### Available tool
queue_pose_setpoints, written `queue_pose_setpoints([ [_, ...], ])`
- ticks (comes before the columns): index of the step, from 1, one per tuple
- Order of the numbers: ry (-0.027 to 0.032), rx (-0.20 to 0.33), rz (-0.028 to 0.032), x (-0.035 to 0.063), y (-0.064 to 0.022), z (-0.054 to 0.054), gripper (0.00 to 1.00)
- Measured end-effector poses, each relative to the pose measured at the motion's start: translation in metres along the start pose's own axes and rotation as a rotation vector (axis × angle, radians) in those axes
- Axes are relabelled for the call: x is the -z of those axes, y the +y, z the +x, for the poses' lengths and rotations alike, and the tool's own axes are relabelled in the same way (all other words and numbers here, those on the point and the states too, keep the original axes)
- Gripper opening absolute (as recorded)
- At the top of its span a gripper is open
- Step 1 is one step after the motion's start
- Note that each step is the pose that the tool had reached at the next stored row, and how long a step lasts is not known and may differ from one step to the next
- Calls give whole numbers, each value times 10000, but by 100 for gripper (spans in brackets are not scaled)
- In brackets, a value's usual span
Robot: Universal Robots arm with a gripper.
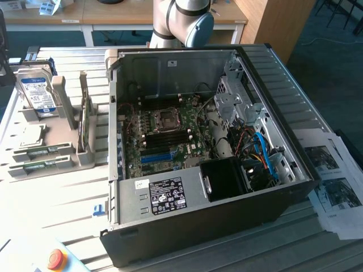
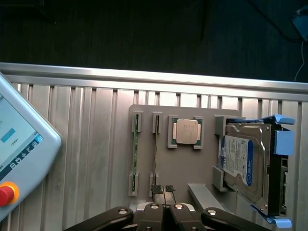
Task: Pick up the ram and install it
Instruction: 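Pick up the ram and move it above insertion slot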
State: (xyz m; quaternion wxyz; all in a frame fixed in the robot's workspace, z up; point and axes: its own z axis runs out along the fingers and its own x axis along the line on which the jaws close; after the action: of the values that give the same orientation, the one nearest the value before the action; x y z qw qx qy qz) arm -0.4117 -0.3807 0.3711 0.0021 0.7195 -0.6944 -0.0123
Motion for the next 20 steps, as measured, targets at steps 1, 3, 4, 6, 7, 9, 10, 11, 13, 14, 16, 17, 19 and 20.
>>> queue_pose_setpoints([
  [1,0,-1,4,-6,0,1,10],
  [3,0,0,10,-20,0,2,10],
  [4,1,0,14,-26,0,2,10],
  [6,1,0,22,-40,-1,3,10],
  [7,1,0,28,-48,-1,4,10],
  [9,2,1,37,-64,-1,5,10],
  [10,1,1,41,-71,-1,6,10],
  [11,2,0,45,-79,-1,6,10],
  [13,2,1,53,-93,-2,7,10],
  [14,2,0,58,-101,-2,8,10],
  [16,3,1,65,-114,-2,8,10],
  [17,3,0,65,-115,-2,8,10],
  [19,4,1,64,-115,-2,9,10],
  [20,3,1,66,-116,-2,9,10],
])
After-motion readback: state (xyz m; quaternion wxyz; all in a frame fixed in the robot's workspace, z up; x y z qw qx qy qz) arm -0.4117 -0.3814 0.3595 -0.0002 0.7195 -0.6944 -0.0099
